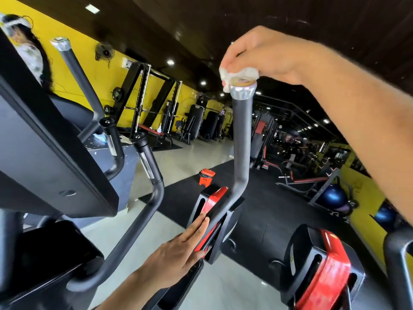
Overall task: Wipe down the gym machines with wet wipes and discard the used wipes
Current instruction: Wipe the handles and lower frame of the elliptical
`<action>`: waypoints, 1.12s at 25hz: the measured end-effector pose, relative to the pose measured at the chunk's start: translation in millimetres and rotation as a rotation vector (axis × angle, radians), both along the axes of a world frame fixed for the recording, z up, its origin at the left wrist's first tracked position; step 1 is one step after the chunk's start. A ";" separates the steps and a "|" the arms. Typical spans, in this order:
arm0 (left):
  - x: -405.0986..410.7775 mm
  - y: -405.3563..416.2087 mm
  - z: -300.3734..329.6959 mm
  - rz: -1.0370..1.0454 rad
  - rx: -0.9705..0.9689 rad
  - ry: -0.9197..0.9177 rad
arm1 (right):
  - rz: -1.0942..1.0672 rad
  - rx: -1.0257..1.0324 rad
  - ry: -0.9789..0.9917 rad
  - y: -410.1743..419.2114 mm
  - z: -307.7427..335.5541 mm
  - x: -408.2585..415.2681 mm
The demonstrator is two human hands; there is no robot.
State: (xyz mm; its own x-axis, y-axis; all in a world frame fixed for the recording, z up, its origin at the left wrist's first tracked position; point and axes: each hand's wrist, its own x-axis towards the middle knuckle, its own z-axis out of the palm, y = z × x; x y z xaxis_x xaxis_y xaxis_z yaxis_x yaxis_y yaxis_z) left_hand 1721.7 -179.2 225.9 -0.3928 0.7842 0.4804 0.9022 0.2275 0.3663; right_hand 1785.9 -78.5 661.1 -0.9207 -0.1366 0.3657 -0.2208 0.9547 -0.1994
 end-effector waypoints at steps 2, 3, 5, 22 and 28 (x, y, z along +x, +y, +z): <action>1.4 0.9 -0.6 0.003 -0.005 0.007 | 0.085 -0.337 -0.032 25.8 -13.7 -6.9; 1.6 1.1 -0.4 0.006 -0.009 0.009 | 0.136 -0.446 -0.066 35.7 -28.3 -11.5; 1.2 0.4 0.1 0.011 -0.013 0.014 | 0.234 -0.660 -0.146 47.6 -59.8 -19.9; 4.9 -3.1 1.2 0.043 -0.058 0.009 | 0.081 -0.863 -0.078 117.2 -187.8 -56.4; 0.3 -0.2 -4.7 0.063 -0.051 -0.016 | -0.123 -1.429 -0.101 138.0 -253.7 -63.0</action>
